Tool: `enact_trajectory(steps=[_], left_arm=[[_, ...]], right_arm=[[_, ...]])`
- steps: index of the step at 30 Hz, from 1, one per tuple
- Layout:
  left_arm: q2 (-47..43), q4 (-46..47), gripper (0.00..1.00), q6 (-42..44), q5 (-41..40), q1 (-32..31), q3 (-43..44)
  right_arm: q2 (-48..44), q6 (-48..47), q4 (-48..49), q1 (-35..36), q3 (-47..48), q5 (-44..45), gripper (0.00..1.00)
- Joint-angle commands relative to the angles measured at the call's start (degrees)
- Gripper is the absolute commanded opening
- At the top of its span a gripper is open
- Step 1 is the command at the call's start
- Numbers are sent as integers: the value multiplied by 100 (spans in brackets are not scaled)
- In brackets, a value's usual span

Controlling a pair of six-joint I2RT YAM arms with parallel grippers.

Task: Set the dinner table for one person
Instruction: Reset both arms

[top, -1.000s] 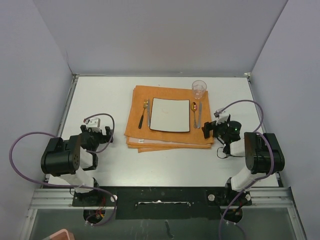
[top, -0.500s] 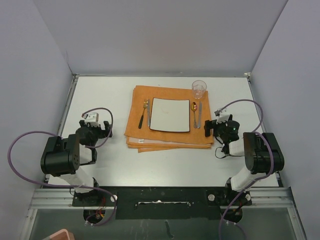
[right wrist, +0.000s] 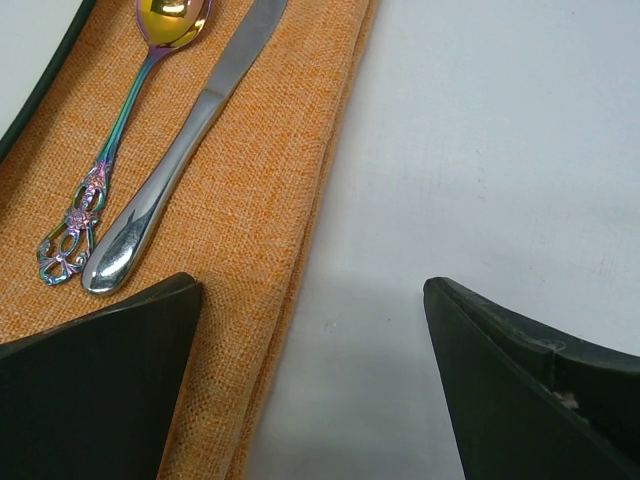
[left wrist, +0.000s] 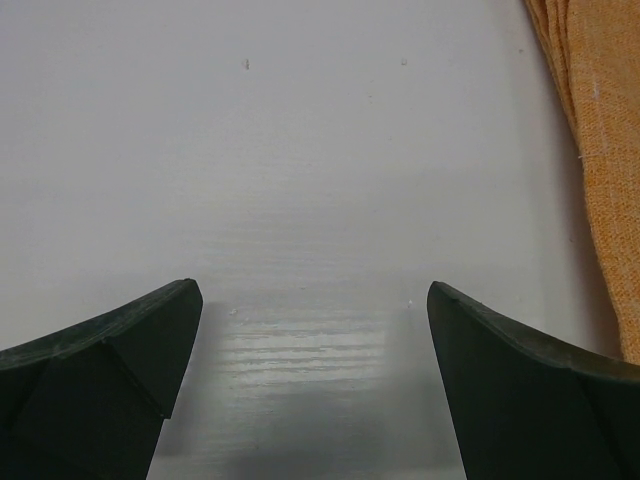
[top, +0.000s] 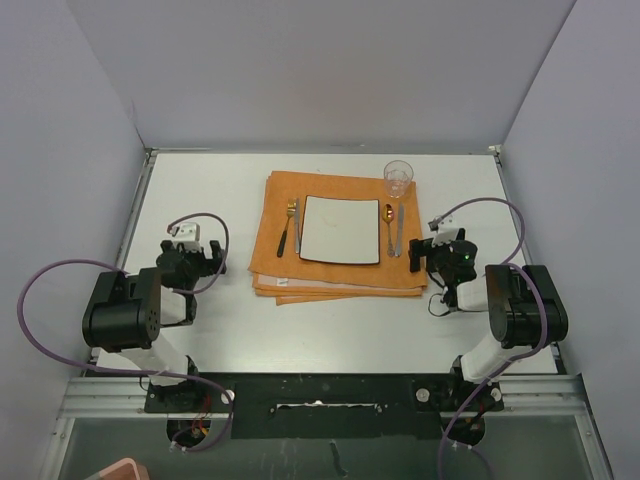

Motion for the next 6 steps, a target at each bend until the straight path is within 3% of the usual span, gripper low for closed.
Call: enact_trajectory(steps=[1, 6], left_arm=[[-130, 45, 98, -16, -117, -12, 167], [-125, 15, 98, -16, -126, -12, 185]], right_arm=[[-7, 20, 185, 22, 199, 182, 98], [-28, 22, 225, 19, 167, 171, 98]])
